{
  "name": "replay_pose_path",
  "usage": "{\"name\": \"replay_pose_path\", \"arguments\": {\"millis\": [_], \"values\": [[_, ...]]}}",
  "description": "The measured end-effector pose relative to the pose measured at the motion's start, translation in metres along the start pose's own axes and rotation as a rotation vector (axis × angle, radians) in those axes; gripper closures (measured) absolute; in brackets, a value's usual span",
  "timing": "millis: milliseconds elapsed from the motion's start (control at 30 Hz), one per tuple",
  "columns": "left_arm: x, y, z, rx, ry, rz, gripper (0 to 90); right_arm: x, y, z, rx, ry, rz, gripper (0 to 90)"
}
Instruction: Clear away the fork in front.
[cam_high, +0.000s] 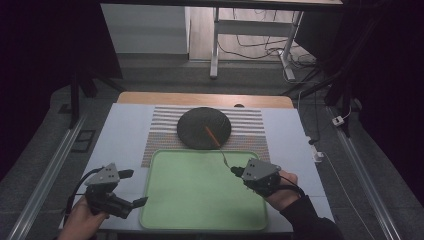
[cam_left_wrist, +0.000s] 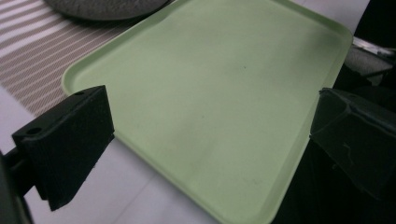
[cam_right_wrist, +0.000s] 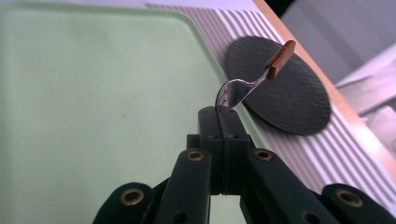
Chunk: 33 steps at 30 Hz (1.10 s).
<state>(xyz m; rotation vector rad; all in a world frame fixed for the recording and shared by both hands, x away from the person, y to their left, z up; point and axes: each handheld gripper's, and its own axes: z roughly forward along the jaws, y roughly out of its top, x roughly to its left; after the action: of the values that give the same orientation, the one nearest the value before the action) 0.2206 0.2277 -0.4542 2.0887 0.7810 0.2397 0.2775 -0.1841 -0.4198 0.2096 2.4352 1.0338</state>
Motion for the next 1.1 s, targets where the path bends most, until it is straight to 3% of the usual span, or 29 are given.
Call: {"name": "replay_pose_path", "arguments": {"millis": [200,400,500,600,633,733,867,1100], "values": [[-0.002,0.02,0.017,0.026,-0.017,0.09,0.0,0.01,-0.001,-0.01,-0.075,0.11,0.037,90.0],[-0.006,0.038,0.036,0.055,-0.013,0.181,0.0,0.016,-0.001,-0.015,-0.105,0.19,0.053,90.0],[-0.005,0.046,0.045,0.075,-0.034,0.225,0.1,0.019,-0.002,-0.014,-0.121,0.241,0.06,90.0],[-0.003,0.053,0.054,0.096,-0.056,0.294,0.0,0.025,-0.001,-0.013,-0.131,0.308,0.052,90.0],[-0.003,0.055,0.057,0.101,-0.062,0.314,0.0,0.025,-0.001,-0.013,-0.131,0.308,0.052,90.0],[-0.002,0.061,0.065,0.121,-0.105,0.366,0.1,0.03,0.0,-0.012,-0.137,0.375,0.041,90.0],[-0.004,0.064,0.074,0.152,-0.132,0.448,0.1,0.035,0.003,-0.012,-0.141,0.426,0.014,90.0],[-0.01,0.064,0.085,0.183,-0.179,0.531,2.9,0.041,0.006,-0.011,-0.154,0.484,-0.008,90.0]]}}
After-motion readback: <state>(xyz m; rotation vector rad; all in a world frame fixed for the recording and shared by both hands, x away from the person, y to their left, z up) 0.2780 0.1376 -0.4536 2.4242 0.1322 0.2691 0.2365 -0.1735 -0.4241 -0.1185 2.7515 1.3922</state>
